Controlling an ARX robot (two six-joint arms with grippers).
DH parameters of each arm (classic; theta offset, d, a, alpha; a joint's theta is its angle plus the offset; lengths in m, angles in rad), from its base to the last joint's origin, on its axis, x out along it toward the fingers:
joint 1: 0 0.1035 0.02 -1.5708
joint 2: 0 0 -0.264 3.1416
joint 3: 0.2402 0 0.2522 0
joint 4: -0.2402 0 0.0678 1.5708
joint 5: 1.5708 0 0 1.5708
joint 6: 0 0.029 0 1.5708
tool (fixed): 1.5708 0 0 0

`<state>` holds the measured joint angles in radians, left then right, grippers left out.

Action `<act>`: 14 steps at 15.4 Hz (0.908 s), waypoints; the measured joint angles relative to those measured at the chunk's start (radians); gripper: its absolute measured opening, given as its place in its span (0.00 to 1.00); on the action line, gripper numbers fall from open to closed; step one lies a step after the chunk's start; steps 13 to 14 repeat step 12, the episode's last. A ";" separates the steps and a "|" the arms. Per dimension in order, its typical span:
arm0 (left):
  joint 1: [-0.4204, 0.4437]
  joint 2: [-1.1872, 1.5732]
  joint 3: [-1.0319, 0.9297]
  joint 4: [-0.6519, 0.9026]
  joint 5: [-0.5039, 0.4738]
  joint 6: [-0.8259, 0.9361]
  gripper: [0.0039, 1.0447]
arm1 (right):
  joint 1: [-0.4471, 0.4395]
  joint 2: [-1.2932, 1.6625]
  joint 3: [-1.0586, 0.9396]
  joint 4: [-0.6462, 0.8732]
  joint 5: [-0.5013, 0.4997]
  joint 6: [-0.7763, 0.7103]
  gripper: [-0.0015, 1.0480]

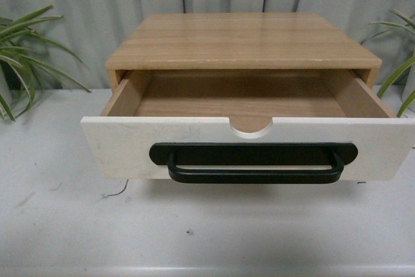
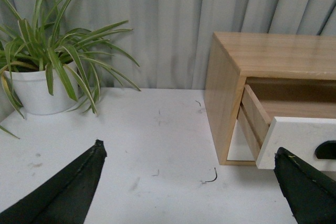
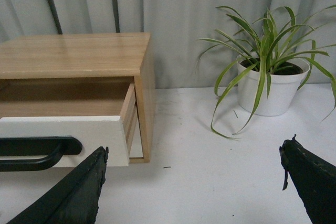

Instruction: Pull drawer

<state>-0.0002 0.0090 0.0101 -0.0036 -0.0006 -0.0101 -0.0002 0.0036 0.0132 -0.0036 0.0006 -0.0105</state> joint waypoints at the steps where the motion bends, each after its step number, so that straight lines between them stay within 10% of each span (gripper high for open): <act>1: 0.000 0.000 0.000 0.000 0.000 0.000 0.93 | 0.000 0.000 0.000 0.000 0.000 0.001 0.94; 14: 0.000 0.000 0.000 0.000 0.000 0.000 0.94 | 0.000 0.000 0.000 0.000 0.000 0.001 0.94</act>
